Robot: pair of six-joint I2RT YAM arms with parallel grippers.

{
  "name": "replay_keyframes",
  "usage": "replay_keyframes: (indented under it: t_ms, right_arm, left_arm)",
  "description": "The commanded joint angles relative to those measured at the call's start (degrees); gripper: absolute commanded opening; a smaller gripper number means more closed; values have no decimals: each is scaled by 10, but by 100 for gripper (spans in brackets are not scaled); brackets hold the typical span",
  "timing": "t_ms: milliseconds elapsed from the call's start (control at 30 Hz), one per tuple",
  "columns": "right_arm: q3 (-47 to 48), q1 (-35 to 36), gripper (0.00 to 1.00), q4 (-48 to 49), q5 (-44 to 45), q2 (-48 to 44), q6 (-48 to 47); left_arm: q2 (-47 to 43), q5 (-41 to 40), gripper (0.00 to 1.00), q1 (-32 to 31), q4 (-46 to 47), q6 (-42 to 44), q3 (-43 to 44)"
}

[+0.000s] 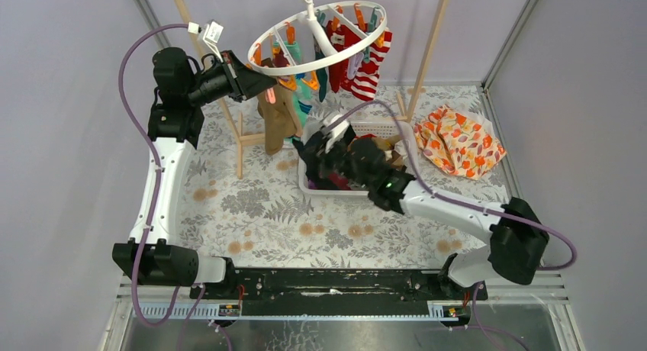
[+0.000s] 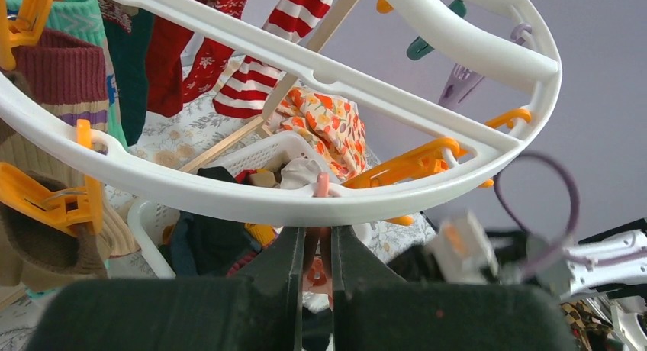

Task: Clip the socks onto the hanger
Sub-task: Pick up the sock from the bin, then clamp the sock onto the hanger.

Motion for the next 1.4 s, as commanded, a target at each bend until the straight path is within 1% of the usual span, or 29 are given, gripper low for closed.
replay_keyframes:
  t_ms: [0, 100, 167, 267, 367, 400, 467, 533, 600, 667, 833, 1000, 1367]
  right_arm:
    - [12, -92, 0, 57, -324, -32, 146]
    - [21, -129, 0, 107, -450, -21, 222]
    - [14, -149, 0, 196, -516, -2, 301]
    - [14, -168, 0, 363, -595, 49, 464]
    - [38, -173, 0, 515, -626, 112, 604]
    - [49, -175, 0, 587, -627, 133, 651]
    - [76, -181, 0, 665, -620, 180, 729]
    - [110, -184, 0, 719, -604, 215, 782]
    - [133, -184, 0, 737, -589, 239, 808]
    - [146, -184, 0, 738, -573, 249, 808]
    - [175, -188, 0, 742, -541, 274, 821]
    - [211, -191, 0, 742, -529, 301, 837]
    - [234, -201, 0, 743, -502, 318, 836]
  left_arm:
    - [-8, 56, 0, 2, 19, -12, -13]
    - [-9, 78, 0, 2, 56, -44, -27]
    - [-13, 92, 0, 3, 92, -72, -43]
    - [-17, 109, 0, 2, 142, -108, -62]
    - [-20, 123, 0, 2, 173, -131, -76]
    - [-21, 127, 0, 2, 183, -141, -80]
    - [-22, 132, 0, 2, 206, -161, -90]
    - [-24, 135, 0, 2, 234, -182, -100]
    - [-26, 138, 0, 2, 266, -207, -111]
    - [-27, 140, 0, 2, 287, -222, -123]
    - [-26, 147, 0, 0, 291, -225, -127]
    - [-26, 154, 0, -1, 314, -246, -132]
    - [-30, 164, 0, -2, 333, -261, -140]
